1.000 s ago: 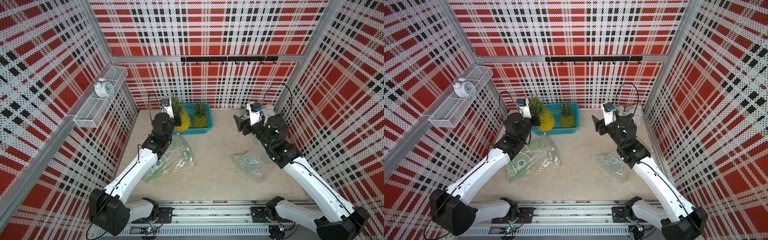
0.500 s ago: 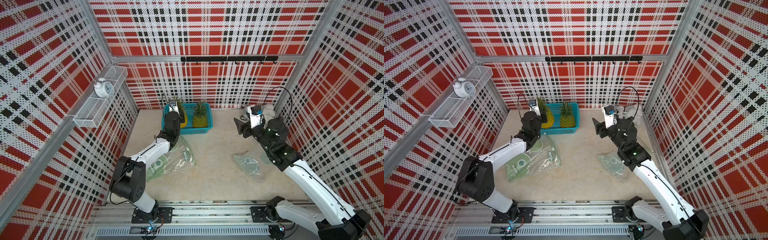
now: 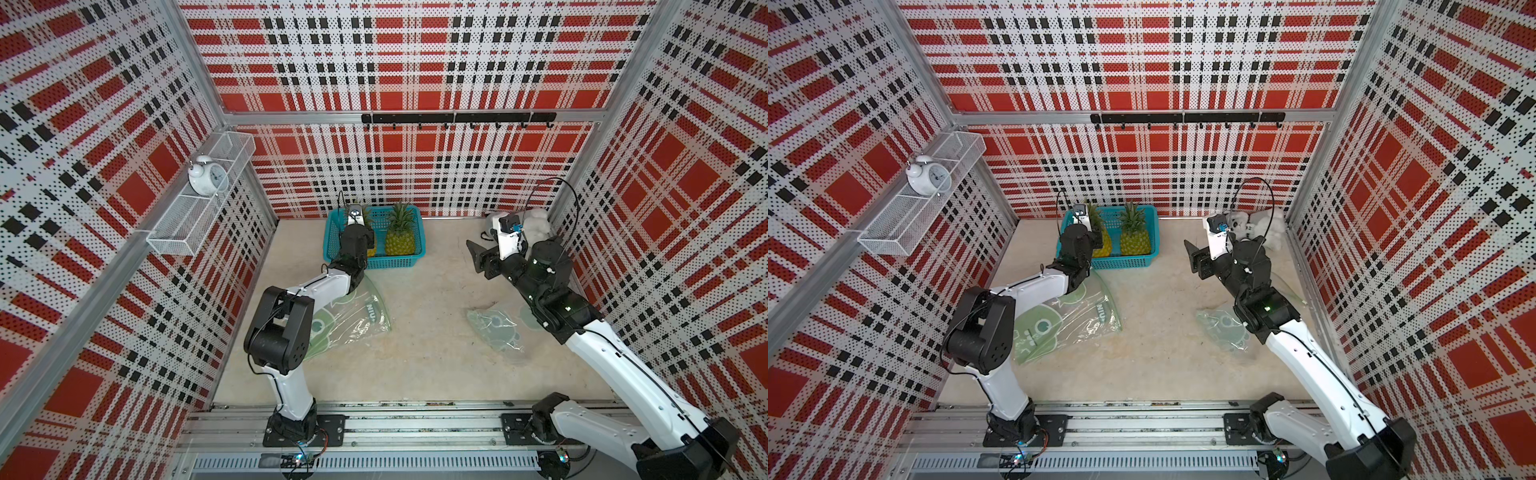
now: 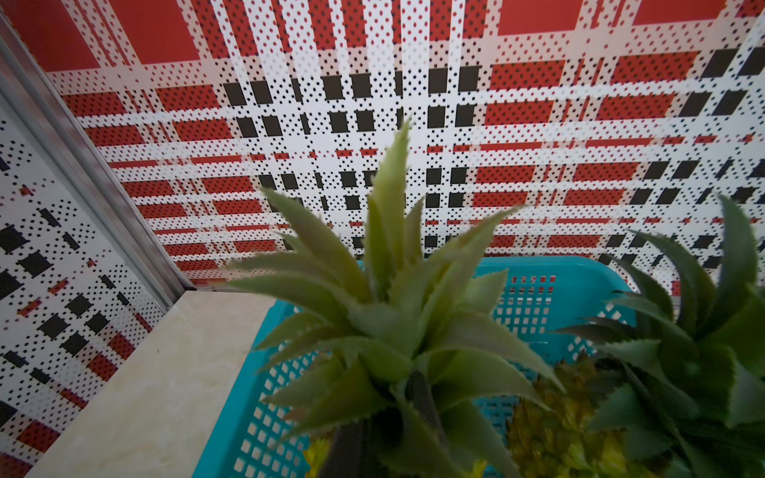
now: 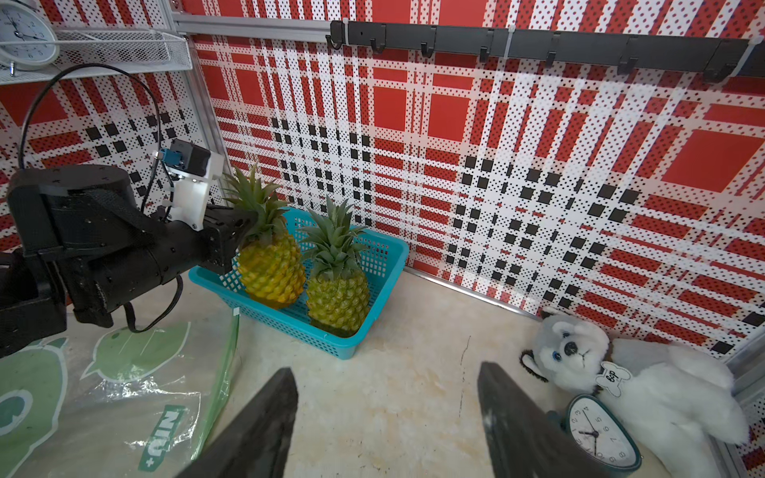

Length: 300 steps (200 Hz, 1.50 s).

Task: Open the zip-top bag and take out the pineapple
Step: Place the pineapple in the basket.

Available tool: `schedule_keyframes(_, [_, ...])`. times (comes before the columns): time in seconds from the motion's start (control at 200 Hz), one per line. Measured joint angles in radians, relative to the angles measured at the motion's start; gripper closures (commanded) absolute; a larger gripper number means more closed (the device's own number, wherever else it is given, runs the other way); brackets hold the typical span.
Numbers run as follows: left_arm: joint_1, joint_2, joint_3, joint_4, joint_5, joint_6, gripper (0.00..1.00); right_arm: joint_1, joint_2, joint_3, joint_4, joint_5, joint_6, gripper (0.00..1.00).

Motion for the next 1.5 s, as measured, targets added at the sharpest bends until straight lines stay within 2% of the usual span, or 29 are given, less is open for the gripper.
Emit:
schedule_keyframes(0.296, [0.008, 0.033, 0.000, -0.003, 0.005, -0.021, 1.00, 0.000, 0.000, -0.001, 0.000, 0.000, 0.001, 0.26])
schedule_keyframes(0.421, [0.010, 0.033, 0.000, -0.002, 0.011, -0.028, 0.86, 0.000, 0.000, -0.002, 0.000, 0.000, 0.002, 0.26])
schedule_keyframes(0.661, [0.010, 0.034, 0.000, 0.037, 0.031, -0.035, 0.47, 0.000, -0.002, -0.016, 0.000, 0.002, 0.002, 0.26])
schedule_keyframes(0.747, [0.010, 0.032, 0.000, 0.047, 0.043, -0.033, 0.38, 0.000, -0.006, -0.024, 0.000, 0.007, 0.002, 0.26])
schedule_keyframes(0.862, [0.010, 0.014, 0.000, 0.048, 0.059, -0.027, 0.33, 0.000, -0.013, -0.036, 0.001, 0.016, 0.002, 0.26])
schedule_keyframes(1.002, [0.010, -0.055, -0.016, 0.051, 0.084, -0.016, 0.20, 0.000, -0.015, -0.050, 0.010, 0.030, 0.002, 0.25])
schedule_keyframes(1.207, [0.010, -0.196, -0.053, 0.068, 0.113, -0.006, 0.11, 0.000, -0.017, -0.072, 0.026, 0.064, 0.002, 0.25])
schedule_keyframes(1.503, [0.008, -0.399, -0.149, -0.032, 0.148, -0.033, 0.09, -0.002, -0.054, -0.171, 0.106, 0.211, 0.003, 0.25])
